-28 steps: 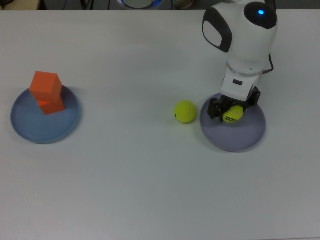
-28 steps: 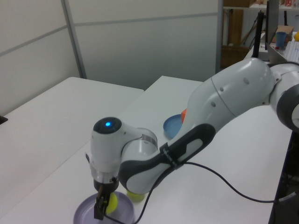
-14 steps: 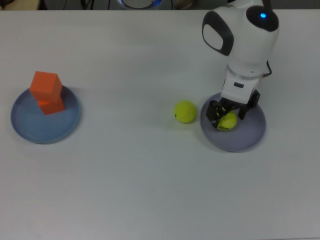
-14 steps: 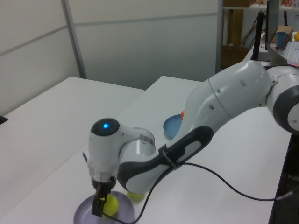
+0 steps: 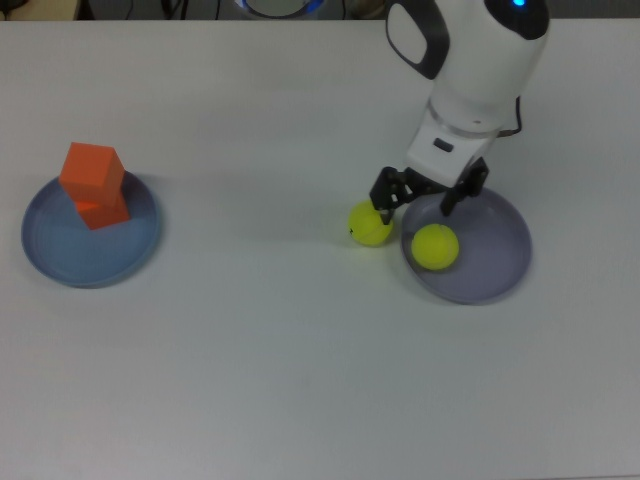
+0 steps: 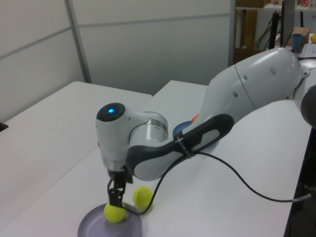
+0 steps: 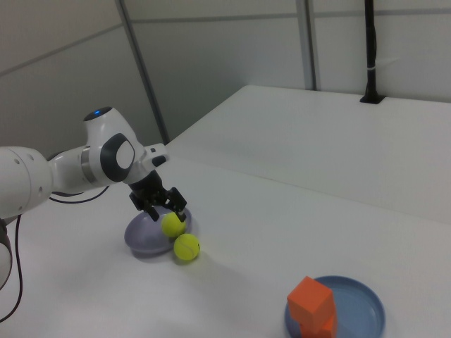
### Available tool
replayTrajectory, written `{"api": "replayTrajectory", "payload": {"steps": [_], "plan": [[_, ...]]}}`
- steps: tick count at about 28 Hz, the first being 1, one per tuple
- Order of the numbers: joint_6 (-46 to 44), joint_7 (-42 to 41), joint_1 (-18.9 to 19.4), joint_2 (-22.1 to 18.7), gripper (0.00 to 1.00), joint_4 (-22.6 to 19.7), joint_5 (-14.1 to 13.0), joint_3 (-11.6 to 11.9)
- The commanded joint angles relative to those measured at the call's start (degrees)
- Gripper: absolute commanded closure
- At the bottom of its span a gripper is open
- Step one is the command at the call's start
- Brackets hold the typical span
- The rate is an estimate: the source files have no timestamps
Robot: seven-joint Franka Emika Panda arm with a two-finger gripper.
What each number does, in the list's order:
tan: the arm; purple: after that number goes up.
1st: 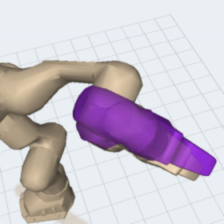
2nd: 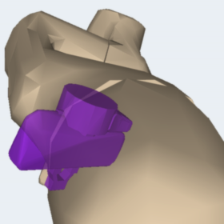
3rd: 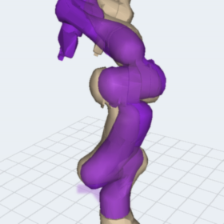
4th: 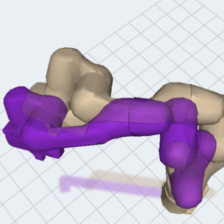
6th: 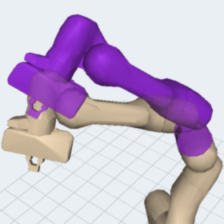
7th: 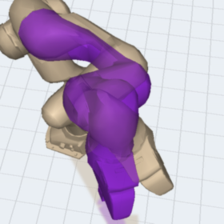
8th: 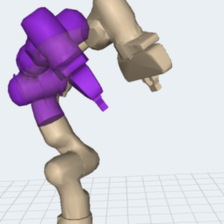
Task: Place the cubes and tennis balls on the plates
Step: 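Grasp the second yellow tennis ball beside the lavender plate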
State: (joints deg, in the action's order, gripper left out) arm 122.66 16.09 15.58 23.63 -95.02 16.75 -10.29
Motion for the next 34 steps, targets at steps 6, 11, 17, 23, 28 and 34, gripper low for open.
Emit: {"api": "replayTrajectory", "payload": {"steps": [6, 11, 17, 23, 28, 34], "plan": [[-1.1, -1.9, -3.4, -4.3, 0.00, -8.3, -0.2, 0.4], [-0.2, -2.6, -4.1, -2.9, 0.06, -9.5, 0.3, 0.4], [4.4, -2.6, -4.1, -1.0, 0.15, -8.9, 0.3, 0.4], [4.5, -7.9, -4.1, -0.9, 0.03, -8.4, 0.3, 0.4], [4.9, -17.3, -4.9, -0.3, 0.00, -8.2, 0.1, 0.4], [5.2, -20.2, -5.5, 3.1, 0.27, -5.0, 0.5, 0.4]]}}
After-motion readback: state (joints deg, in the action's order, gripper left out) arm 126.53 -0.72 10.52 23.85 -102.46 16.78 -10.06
